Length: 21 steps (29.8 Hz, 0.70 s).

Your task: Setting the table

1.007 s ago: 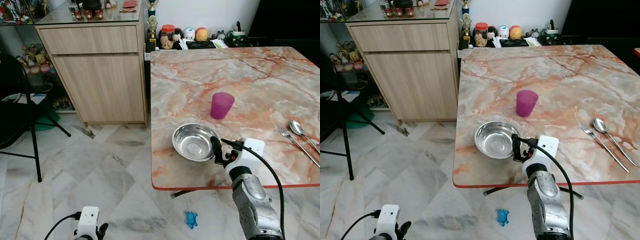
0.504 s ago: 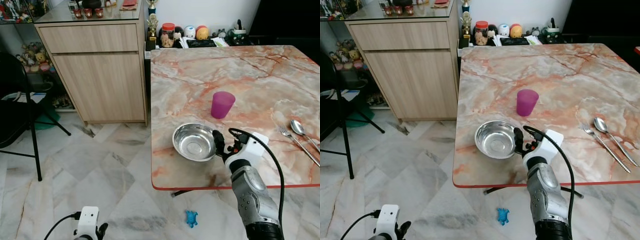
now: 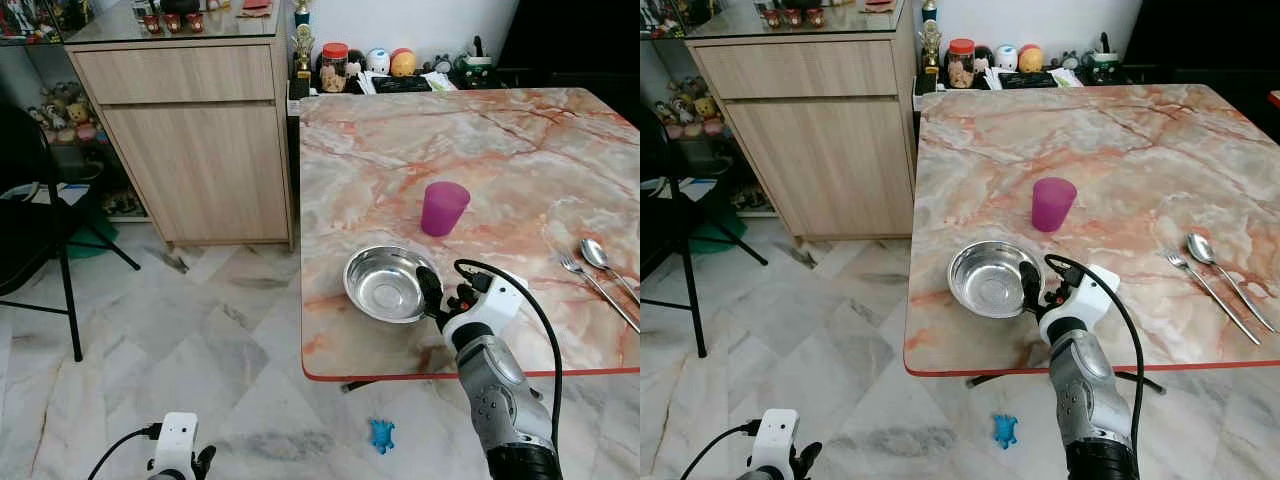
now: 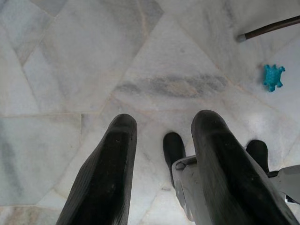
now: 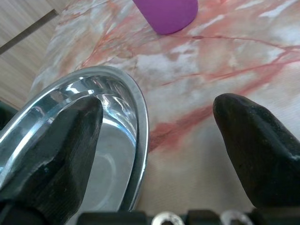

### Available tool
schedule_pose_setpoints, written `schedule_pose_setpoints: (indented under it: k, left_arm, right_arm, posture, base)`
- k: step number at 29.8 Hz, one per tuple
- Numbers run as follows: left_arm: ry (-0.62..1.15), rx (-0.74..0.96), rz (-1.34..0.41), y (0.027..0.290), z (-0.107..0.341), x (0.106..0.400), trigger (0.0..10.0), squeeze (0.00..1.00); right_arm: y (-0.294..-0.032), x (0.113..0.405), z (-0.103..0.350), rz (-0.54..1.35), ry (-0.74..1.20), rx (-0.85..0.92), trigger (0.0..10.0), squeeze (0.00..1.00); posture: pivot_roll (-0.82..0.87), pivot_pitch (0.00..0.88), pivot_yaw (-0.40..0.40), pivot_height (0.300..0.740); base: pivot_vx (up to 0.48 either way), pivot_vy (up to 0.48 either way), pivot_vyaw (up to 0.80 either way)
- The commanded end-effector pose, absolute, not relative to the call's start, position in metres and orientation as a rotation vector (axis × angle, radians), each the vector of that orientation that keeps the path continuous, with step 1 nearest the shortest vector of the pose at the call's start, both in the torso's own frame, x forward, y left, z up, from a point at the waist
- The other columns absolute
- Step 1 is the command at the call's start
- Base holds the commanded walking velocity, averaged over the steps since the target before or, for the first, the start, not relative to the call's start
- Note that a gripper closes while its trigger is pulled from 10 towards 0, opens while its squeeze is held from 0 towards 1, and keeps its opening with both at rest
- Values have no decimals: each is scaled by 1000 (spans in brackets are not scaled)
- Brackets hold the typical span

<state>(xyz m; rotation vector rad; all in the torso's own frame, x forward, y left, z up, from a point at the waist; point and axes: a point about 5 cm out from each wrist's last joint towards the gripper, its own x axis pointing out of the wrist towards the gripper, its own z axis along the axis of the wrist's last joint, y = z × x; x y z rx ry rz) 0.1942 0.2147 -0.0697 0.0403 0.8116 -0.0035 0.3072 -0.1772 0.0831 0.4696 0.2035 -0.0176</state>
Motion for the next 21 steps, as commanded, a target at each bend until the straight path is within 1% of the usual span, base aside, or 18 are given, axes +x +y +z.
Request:
schedule_pose_setpoints:
  k: [1,5,8,20,21]
  left_arm:
    - [823,43,-2,216,-71,192,10000,0]
    - [824,44,-2,216,-71,191,10000,0]
    - [825,44,-2,216,-71,191,10000,0]
    - [825,43,1,215,-72,191,10000,0]
    - [825,43,1,215,-72,191,10000,0]
  right_arm:
    - [-173,309,87,8,196,478,10000,0]
    - [-171,309,86,26,208,466,10000,0]
    - [-169,308,84,40,227,417,10000,0]
    - [-164,310,88,77,219,385,10000,0]
    - [-163,309,88,82,221,384,9647,0]
  posture:
    - [7,56,13,740]
    - [7,55,12,740]
    - [8,56,11,740]
    - [6,55,7,740]
    - [6,55,7,740]
  base:
    - [0,0,0]
    - [0,0,0]
    - [0,0,0]
    - [0,0,0]
    - [0,0,0]
